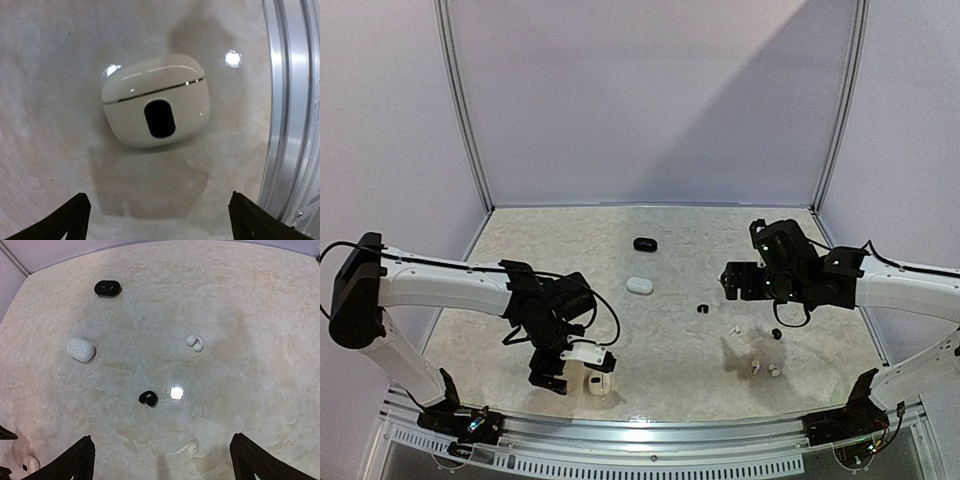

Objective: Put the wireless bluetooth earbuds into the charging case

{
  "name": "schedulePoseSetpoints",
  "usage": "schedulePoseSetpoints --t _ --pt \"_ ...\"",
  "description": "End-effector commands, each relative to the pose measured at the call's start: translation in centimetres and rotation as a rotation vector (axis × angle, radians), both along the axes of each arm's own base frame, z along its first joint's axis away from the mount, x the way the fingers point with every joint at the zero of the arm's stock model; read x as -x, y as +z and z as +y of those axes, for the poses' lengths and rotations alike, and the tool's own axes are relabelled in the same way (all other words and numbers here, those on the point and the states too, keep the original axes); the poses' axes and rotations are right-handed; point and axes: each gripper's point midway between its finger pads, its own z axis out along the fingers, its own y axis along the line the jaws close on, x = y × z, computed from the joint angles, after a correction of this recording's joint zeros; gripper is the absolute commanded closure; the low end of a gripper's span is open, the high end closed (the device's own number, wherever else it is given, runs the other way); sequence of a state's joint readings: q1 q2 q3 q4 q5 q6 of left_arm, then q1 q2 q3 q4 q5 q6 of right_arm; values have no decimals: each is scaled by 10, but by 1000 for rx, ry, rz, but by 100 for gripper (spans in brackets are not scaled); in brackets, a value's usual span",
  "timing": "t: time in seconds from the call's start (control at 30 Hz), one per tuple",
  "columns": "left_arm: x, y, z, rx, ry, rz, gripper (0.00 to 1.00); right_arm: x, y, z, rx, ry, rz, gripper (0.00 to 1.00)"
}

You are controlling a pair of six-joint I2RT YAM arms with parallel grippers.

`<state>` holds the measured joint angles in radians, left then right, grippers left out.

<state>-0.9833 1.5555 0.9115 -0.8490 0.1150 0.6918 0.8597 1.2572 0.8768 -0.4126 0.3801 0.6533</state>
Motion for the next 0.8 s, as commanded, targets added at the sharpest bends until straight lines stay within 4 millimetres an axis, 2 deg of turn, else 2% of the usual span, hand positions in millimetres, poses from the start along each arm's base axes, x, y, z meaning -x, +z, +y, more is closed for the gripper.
schedulePoseSetpoints --t 0.0,0.13,0.37,0.77 --pt "7 -11 -21 20 -14 -52 1 -1 2 14 -13 -12 -2 5" --pt "12 -15 -37 49 -23 -75 2 1 -4 22 -11 0 7 4" --pt "24 -21 -42 67 -13 -10 16 5 -9 27 -10 -1 12 3" --pt "19 -23 -55 106 25 -17 23 6 -13 23 -7 -25 12 3"
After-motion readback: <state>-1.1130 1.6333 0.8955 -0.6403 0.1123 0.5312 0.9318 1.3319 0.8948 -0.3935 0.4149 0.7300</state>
